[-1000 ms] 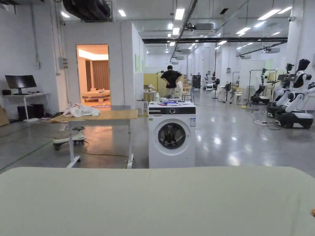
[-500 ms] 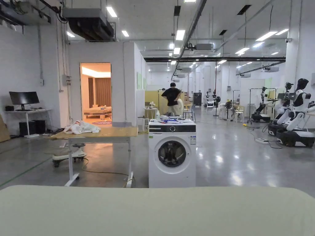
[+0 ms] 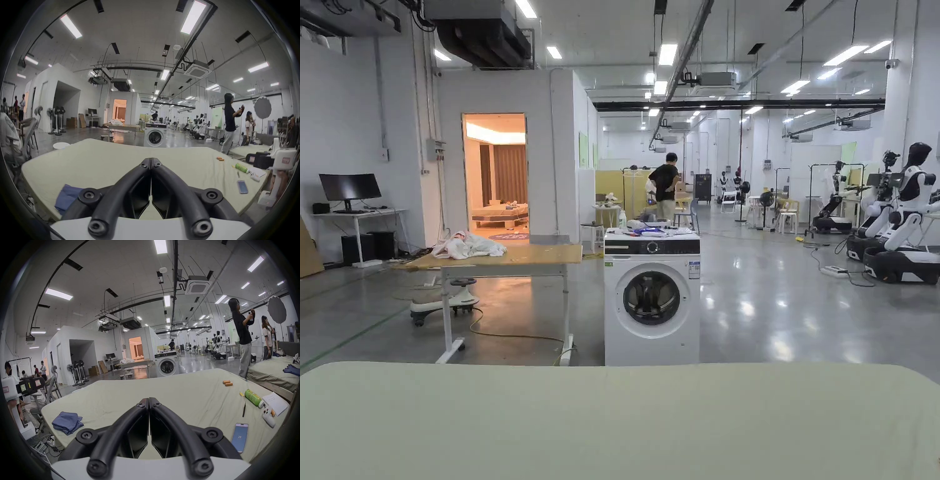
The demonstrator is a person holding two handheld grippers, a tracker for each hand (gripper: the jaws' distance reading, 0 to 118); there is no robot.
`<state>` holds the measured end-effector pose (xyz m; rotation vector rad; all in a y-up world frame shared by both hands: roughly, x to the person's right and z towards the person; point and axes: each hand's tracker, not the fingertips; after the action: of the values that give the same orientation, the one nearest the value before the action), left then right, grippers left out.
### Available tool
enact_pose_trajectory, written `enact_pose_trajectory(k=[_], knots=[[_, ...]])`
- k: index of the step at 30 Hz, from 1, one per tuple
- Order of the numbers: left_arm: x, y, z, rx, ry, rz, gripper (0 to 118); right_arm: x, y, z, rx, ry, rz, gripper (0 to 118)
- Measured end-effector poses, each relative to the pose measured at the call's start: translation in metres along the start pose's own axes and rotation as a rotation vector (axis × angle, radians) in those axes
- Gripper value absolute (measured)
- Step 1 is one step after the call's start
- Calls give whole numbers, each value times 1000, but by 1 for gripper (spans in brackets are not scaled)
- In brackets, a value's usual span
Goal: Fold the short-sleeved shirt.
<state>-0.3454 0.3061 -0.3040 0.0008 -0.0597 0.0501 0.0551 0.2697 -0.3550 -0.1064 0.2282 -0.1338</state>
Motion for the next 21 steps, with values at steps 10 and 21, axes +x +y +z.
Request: enact_pose_trajectory(k=[10, 21], knots=[[3, 4, 1, 10, 35, -43, 65, -1, 3, -1, 21, -3, 26, 20], [15, 5, 3, 80, 10, -122, 117, -7, 3, 4, 52, -23, 84, 111]])
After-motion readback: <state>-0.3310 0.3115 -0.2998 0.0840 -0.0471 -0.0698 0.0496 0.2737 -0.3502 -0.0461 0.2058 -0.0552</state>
